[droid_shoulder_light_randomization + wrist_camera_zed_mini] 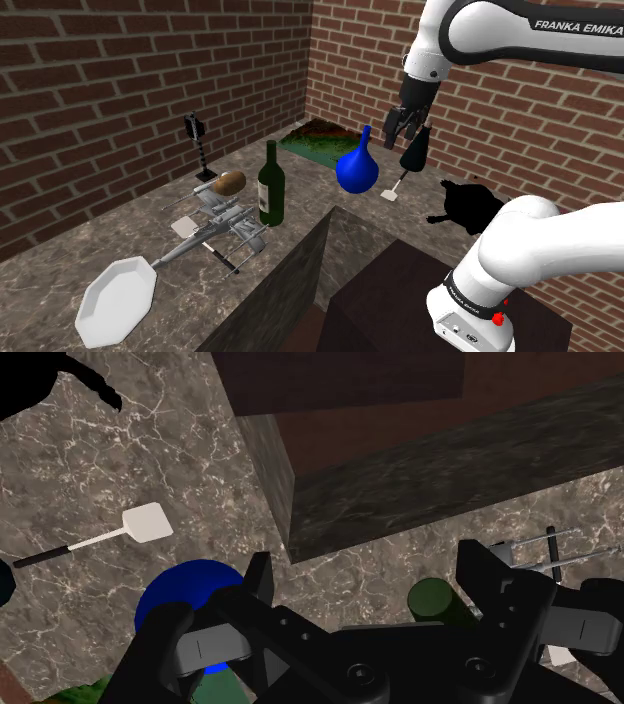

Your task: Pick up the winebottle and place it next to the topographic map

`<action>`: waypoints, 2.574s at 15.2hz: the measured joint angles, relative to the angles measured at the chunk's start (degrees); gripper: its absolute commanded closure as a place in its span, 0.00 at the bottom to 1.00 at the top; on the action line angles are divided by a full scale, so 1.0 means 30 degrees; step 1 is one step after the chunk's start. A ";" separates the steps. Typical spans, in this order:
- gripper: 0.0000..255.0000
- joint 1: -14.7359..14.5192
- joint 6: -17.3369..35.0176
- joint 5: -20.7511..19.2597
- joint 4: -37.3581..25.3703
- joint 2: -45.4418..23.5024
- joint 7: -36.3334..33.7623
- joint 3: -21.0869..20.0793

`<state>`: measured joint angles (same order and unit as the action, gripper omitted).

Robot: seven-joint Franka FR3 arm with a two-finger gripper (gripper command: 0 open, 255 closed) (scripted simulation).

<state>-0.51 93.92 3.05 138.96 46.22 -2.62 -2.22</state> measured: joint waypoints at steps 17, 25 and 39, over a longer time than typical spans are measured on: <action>0.00 -0.0725 0.4036 -0.0167 -0.6756 -1.0637 -0.2906 -0.3265; 0.00 -0.1318 0.4320 -0.1851 -1.2196 -1.6559 -0.4630 -0.4395; 0.00 -0.1805 0.5735 -0.2851 -1.3522 -1.9458 -0.5427 -0.4586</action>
<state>-5.93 111.13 -5.50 98.40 -12.16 -18.90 -15.98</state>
